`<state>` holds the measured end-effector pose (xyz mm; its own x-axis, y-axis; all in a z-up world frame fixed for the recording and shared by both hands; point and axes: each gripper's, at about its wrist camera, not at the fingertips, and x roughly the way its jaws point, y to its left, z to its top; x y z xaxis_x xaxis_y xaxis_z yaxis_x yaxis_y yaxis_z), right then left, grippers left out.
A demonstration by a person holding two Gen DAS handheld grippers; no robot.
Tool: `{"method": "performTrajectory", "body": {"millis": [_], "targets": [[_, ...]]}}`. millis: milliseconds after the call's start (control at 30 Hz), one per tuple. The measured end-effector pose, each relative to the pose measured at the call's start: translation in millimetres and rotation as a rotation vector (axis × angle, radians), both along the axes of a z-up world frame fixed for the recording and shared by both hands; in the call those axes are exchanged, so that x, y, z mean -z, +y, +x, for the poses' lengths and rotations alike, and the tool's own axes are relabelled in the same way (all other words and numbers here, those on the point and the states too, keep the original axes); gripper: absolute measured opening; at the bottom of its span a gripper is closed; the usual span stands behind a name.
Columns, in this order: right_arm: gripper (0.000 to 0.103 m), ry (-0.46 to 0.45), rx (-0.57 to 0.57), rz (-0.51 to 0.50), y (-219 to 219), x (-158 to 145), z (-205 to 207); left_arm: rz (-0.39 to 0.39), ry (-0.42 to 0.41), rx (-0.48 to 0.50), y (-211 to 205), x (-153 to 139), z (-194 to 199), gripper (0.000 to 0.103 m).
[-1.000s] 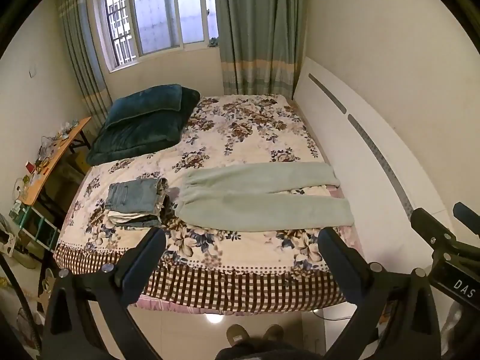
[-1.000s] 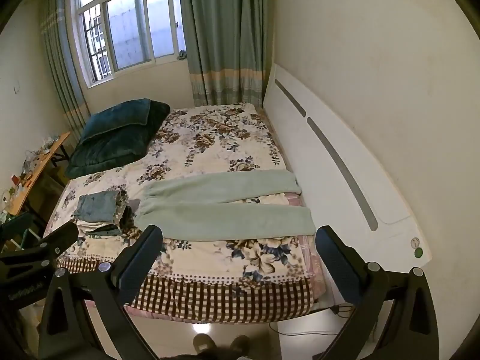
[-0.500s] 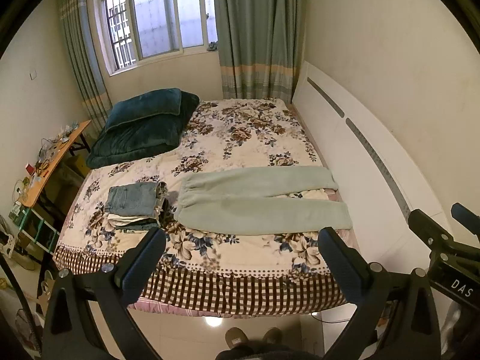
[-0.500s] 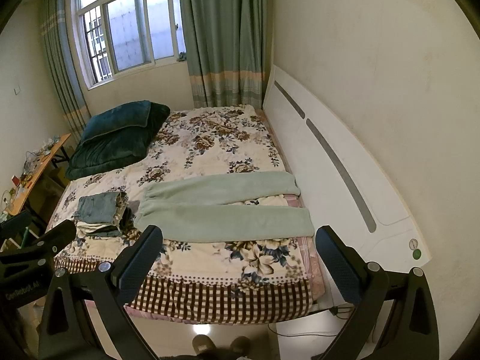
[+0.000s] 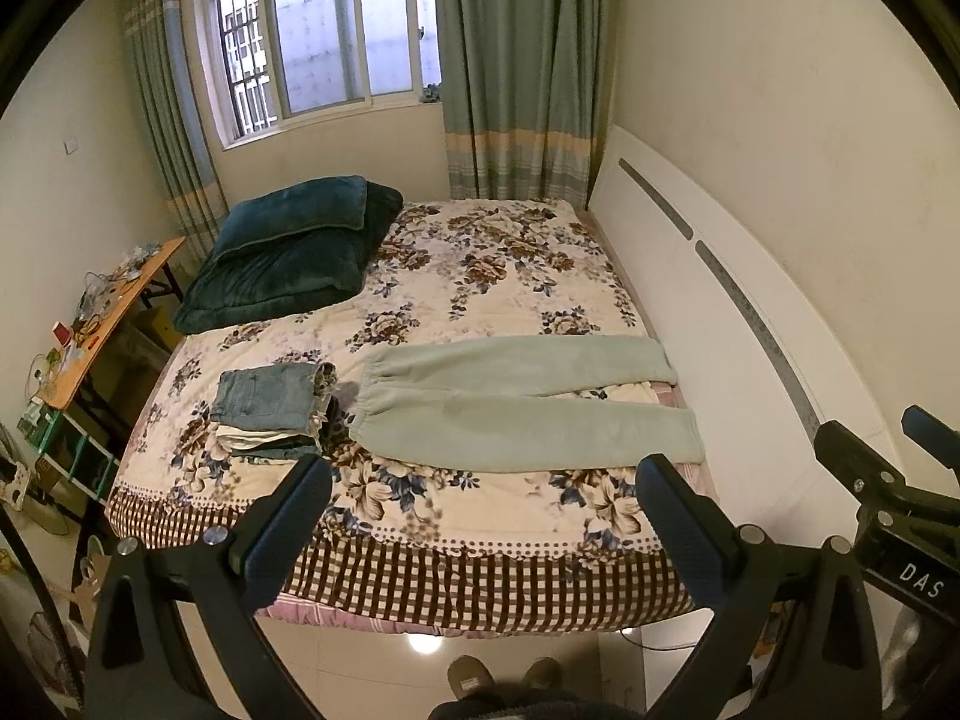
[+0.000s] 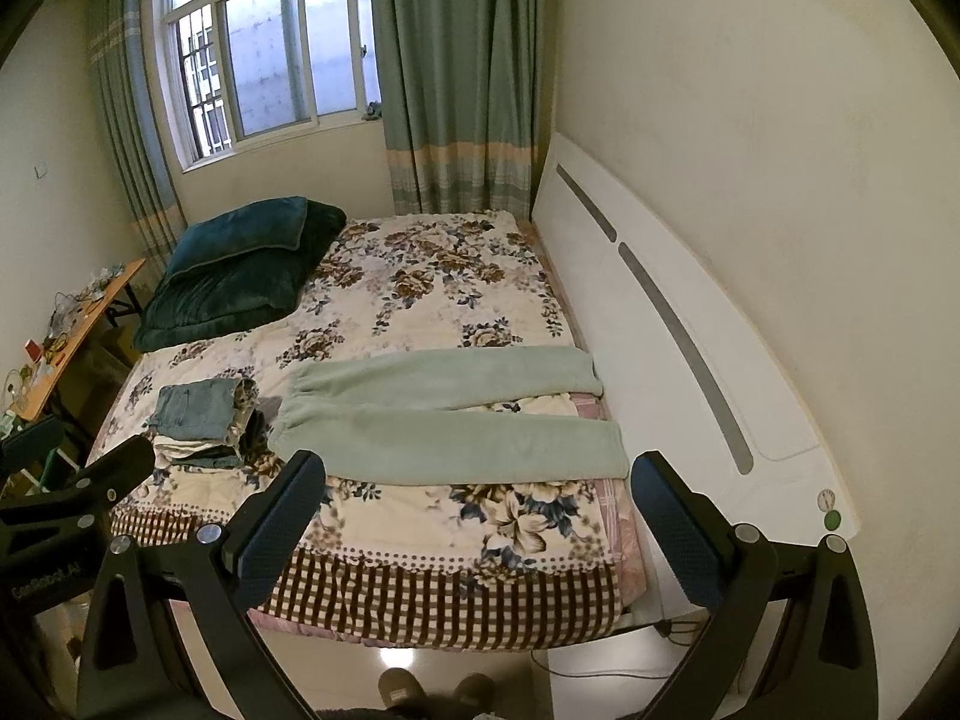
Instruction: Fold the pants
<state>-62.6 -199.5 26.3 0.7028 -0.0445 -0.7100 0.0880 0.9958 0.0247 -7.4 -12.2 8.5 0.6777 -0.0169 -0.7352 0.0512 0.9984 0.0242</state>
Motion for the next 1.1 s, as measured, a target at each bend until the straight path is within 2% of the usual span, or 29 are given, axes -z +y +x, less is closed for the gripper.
{"method": "performTrajectory", "body": {"millis": [1100], "targets": [[0.103, -0.002, -0.006, 0.000, 7, -3, 4, -0.003, -0.004, -0.013, 1, -5, 15, 0.103]]}}
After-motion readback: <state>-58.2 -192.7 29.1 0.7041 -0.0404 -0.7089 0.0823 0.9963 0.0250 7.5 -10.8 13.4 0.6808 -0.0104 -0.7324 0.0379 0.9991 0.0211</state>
